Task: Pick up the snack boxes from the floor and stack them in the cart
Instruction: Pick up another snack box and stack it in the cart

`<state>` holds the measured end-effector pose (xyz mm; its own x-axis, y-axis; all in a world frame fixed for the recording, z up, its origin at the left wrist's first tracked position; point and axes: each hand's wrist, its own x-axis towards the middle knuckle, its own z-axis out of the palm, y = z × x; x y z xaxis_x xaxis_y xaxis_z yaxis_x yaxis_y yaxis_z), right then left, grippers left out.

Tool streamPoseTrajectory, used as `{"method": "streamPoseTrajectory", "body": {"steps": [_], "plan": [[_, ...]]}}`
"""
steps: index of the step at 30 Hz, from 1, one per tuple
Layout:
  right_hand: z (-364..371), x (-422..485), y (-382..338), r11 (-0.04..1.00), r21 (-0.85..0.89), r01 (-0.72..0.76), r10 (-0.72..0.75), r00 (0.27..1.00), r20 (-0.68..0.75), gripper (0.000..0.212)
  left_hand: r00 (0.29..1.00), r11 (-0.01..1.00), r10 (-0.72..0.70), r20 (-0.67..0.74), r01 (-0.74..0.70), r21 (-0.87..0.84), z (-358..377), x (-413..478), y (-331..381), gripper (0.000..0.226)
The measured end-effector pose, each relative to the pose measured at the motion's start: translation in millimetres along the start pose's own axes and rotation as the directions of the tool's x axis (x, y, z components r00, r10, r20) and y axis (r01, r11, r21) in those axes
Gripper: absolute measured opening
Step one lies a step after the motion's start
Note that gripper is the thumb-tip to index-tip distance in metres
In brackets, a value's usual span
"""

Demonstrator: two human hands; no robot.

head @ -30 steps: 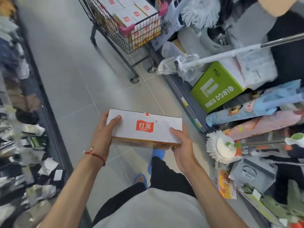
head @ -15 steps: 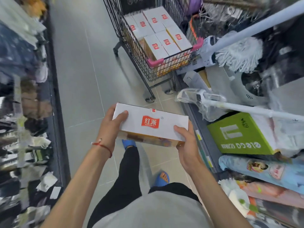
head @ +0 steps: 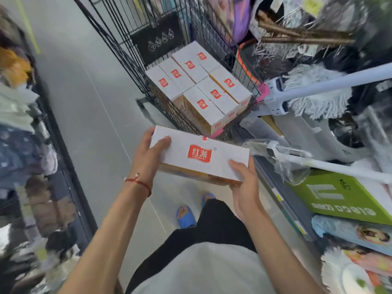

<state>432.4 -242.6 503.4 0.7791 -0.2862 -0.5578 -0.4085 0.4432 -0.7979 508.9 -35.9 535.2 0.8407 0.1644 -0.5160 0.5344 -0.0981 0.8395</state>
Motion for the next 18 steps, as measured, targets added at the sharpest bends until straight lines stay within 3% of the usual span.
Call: {"method": "streamPoseTrajectory", "body": {"steps": [9,18], "plan": [[54,109,-60,0.997,0.07,0.045,-0.038,0.994,-0.098,0.038,0.993,0.993,0.101,0.058,-0.104,0.057,36,111,92,0.039],[80,179,-91,0.995,0.095,0.0,0.014,0.988,-0.152,0.065,0.989,0.989,0.052,0.136,-0.07,0.131,68,200,143,0.041]]}}
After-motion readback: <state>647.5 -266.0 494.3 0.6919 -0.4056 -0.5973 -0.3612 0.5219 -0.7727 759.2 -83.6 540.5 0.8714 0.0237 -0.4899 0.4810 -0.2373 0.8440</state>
